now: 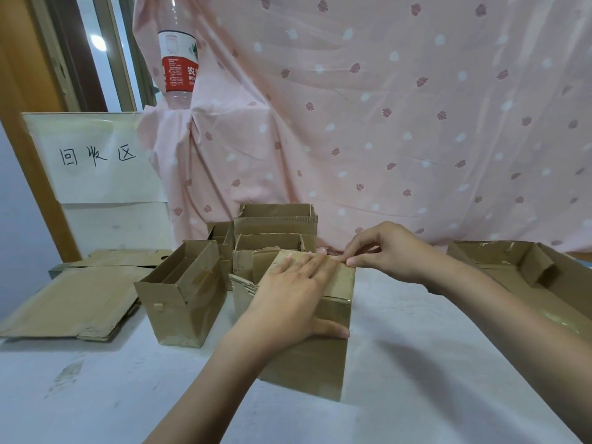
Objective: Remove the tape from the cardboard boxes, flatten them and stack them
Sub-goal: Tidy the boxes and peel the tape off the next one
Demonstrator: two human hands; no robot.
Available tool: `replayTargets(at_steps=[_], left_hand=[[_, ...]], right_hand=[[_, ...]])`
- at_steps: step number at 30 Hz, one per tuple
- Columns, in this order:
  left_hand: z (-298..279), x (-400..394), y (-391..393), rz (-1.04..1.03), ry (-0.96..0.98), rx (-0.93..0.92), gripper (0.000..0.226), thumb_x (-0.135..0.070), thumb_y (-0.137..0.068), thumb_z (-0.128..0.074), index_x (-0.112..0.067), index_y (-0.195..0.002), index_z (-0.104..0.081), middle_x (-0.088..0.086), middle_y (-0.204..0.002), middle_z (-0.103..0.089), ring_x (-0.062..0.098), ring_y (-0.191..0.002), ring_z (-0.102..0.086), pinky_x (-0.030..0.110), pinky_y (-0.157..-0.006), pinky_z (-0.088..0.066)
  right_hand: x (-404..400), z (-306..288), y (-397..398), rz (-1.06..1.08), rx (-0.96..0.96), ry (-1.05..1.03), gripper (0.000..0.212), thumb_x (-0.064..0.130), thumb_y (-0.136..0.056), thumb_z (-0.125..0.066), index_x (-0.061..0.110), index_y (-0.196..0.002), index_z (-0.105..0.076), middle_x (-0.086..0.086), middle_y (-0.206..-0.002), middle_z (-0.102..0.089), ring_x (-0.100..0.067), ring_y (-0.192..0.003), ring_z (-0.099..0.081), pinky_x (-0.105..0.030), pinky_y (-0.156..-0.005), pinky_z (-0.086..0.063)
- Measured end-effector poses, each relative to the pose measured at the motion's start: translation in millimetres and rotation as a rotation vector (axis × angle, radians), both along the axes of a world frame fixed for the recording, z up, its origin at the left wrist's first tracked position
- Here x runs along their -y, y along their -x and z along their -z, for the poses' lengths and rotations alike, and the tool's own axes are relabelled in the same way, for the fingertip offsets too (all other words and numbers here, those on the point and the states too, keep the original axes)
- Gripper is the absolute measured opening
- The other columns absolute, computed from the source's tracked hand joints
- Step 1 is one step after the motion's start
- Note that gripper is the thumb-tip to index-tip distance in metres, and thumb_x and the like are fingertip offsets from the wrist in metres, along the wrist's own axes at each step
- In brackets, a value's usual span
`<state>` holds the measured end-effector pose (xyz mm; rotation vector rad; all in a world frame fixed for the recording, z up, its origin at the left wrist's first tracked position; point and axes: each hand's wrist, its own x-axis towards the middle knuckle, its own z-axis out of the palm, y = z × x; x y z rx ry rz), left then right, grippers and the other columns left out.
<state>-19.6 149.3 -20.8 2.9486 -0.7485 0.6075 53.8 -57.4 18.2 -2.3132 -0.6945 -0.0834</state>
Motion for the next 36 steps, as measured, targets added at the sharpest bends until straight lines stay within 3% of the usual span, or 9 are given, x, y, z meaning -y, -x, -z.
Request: replayTargets(at_steps=[6,8,12,15,18,21,24,27,36], left_hand=[[2,-1,-1,0.006,-0.002,0.000,0.112,-0.082,-0.074,-0.055,-0.028,-0.158,-0.005,-0.003,-0.167,-0.005,0.012,-0.152,-0.007,0.033,-0.121,0.001],[1,0,-1,0.003,0.001,-0.003,0.112,-0.082,-0.074,-0.056,-0.028,-0.158,-0.005,-0.004,-0.167,-0.004,0.012,-0.152,-0.007,0.033,-0.121,0.002],[1,-2,-1,-0.003,0.023,-0.008,0.111,-0.081,-0.073,-0.057,-0.029,-0.158,-0.009,-0.006,-0.167,-0.003,0.011,-0.152,-0.007,0.032,-0.121,0.001],[1,-5,0,0.003,0.024,-0.015,0.111,-0.082,-0.073,-0.057,-0.030,-0.158,-0.008,-0.007,-0.167,-0.002,0.009,-0.152,-0.006,0.030,-0.121,0.002],[1,-5,0,-0.002,0.023,-0.019,0.111,-0.082,-0.073,-0.057,-0.030,-0.158,-0.008,-0.008,-0.166,-0.001,0.009,-0.152,-0.006,0.030,-0.120,0.002],[0,-2,0,-0.004,0.014,-0.024,0.111,-0.081,-0.073,-0.057,-0.029,-0.158,-0.007,-0.007,-0.166,-0.002,0.009,-0.152,-0.005,0.031,-0.121,0.003],[-1,-2,0,-0.008,0.010,-0.035,0.112,-0.080,-0.073,-0.058,-0.030,-0.158,-0.006,-0.008,-0.166,-0.001,0.009,-0.152,-0.005,0.030,-0.121,0.003],[-1,-2,1,-0.006,0.013,-0.034,0.111,-0.081,-0.073,-0.057,-0.030,-0.158,-0.007,-0.008,-0.166,-0.001,0.009,-0.152,-0.005,0.030,-0.121,0.003],[-2,-2,2,-0.001,0.035,-0.037,0.111,-0.081,-0.072,-0.060,-0.031,-0.158,-0.010,-0.011,-0.166,-0.004,0.009,-0.151,-0.005,0.030,-0.121,0.002]], right_hand=[[-10,1,5,0.032,0.172,0.154,0.013,0.014,-0.092,-0.069,0.022,-0.081,-0.067,0.008,-0.098,-0.065,-0.009,-0.094,-0.062,-0.031,-0.089,-0.052],[-10,4,6,0.005,0.142,0.139,0.015,0.010,-0.096,-0.063,0.019,-0.084,-0.062,0.005,-0.102,-0.060,-0.011,-0.090,-0.061,-0.028,-0.084,-0.052],[-1,14,5,-0.094,-0.029,-0.120,0.016,0.005,-0.099,-0.056,0.011,-0.085,-0.062,0.006,-0.095,-0.060,-0.012,-0.084,-0.063,-0.028,-0.082,-0.051],[5,23,9,-0.147,-0.101,-0.303,0.017,0.001,-0.099,-0.055,0.010,-0.087,-0.062,0.003,-0.096,-0.064,-0.012,-0.092,-0.061,-0.026,-0.088,-0.045],[5,24,14,-0.154,-0.053,-0.275,0.014,0.003,-0.097,-0.060,0.016,-0.100,-0.065,0.003,-0.105,-0.069,-0.011,-0.109,-0.064,-0.030,-0.101,-0.047],[3,16,17,-0.133,0.028,-0.202,0.045,0.003,-0.092,-0.067,0.033,-0.125,-0.060,0.005,-0.096,-0.067,-0.009,-0.101,-0.065,-0.021,-0.098,-0.048],[4,10,18,-0.084,0.132,-0.053,0.033,0.012,-0.090,-0.073,0.041,-0.104,-0.071,0.016,-0.092,-0.066,-0.005,-0.092,-0.062,-0.015,-0.087,-0.045],[3,10,20,-0.057,0.187,-0.012,0.021,0.015,-0.088,-0.075,0.035,-0.084,-0.077,0.026,-0.090,-0.064,-0.003,-0.091,-0.059,-0.011,-0.080,-0.039],[4,32,24,-0.065,0.133,-0.260,0.016,0.002,-0.094,-0.063,0.012,-0.084,-0.070,0.011,-0.090,-0.063,-0.005,-0.087,-0.059,-0.013,-0.081,-0.040]])
